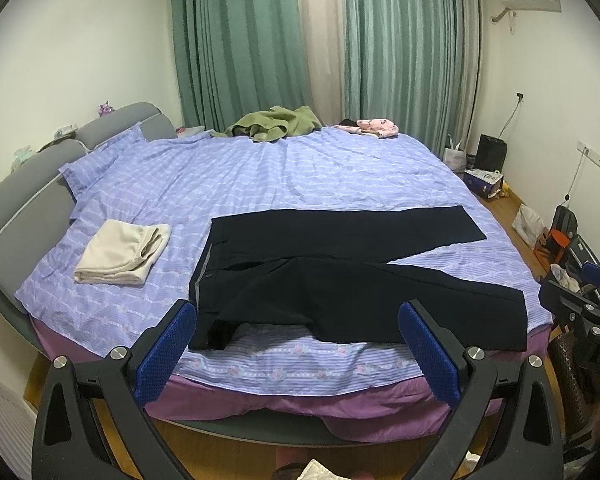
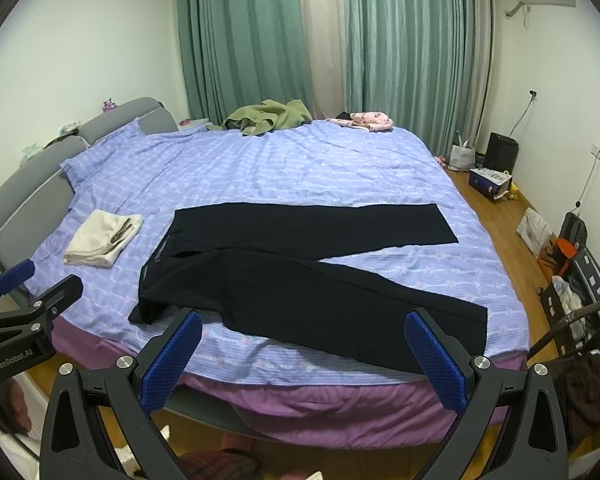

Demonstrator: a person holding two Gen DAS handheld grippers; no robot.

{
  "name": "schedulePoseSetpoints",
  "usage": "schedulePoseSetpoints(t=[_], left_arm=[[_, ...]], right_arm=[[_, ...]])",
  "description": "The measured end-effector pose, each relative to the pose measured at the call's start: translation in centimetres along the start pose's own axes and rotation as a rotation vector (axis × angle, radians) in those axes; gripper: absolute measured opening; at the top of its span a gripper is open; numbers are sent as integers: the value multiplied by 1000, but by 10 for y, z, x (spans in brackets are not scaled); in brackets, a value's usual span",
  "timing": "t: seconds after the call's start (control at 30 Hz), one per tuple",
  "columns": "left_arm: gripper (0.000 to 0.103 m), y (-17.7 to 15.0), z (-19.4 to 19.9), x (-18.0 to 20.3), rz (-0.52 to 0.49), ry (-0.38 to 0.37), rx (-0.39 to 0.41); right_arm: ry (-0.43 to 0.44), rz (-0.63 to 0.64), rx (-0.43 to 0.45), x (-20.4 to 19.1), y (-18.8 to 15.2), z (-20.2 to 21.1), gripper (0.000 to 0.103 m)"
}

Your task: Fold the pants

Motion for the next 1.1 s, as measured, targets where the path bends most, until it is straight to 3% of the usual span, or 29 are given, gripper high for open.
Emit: schedulePoseSetpoints(t=[0.3, 0.57, 0.77, 1.1], left_arm=[[103, -12, -8, -13, 28, 39, -11], [103, -30, -29, -52, 66, 107, -26], [103, -52, -62, -82, 83, 120, -93], [102, -66, -130, -126, -14, 83, -170]], right_arm=[[10, 15, -27, -9, -3, -8, 102], [-9, 44, -55, -30, -4, -30, 102], [23, 66, -115, -60, -10, -66, 102], [31, -46, -253, -99, -29, -150, 102]])
Point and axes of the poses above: each gripper's, at about its wrist camera, not at the fingertips, and z roughly against the way its jaws point, x to its right, y to its top, the point moved 5 cm from there along -z, roughly the way its jaws point, and after that the axes turned 3 degrees about -z, right-handed, at the moved point
